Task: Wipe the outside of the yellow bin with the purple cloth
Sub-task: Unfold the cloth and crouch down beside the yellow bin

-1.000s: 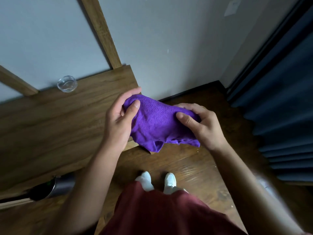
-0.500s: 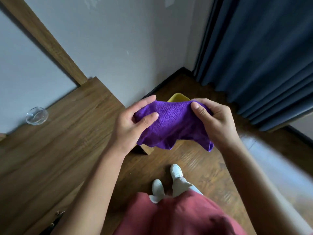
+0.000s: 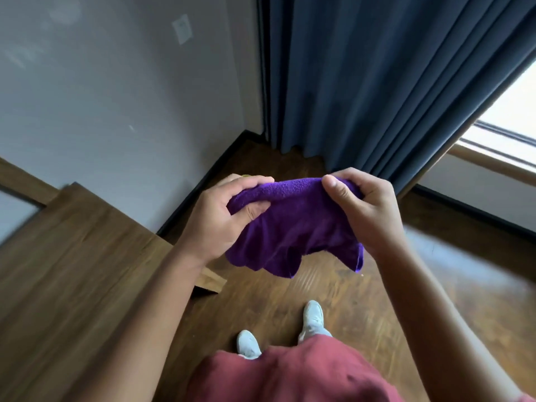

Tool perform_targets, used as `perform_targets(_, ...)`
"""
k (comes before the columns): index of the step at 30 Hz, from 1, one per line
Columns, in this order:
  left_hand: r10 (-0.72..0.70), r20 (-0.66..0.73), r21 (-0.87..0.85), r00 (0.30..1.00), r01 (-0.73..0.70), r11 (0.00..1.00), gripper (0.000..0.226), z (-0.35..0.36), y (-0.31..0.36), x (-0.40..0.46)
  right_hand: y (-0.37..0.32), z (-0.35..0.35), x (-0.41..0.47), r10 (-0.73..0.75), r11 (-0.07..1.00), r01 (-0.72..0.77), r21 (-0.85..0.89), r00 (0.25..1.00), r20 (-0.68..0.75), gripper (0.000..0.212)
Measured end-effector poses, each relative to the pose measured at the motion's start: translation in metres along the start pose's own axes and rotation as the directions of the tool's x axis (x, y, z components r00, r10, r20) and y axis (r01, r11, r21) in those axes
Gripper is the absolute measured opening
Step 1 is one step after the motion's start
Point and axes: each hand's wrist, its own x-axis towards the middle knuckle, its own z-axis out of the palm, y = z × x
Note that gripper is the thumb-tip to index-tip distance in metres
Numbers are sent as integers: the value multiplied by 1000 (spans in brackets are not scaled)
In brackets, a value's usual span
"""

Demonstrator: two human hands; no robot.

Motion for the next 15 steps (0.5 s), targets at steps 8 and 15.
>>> perform_targets(8,-46,-78,-81,996,40,996,34,77,-4,65,48,-75,51,94,995,-94,-39,996,-5,38)
perform_targets(15,-164,-100,-202,981,141,969,30,106,-20,100,68,-104,92,217,960,-140,-243,919,329,65)
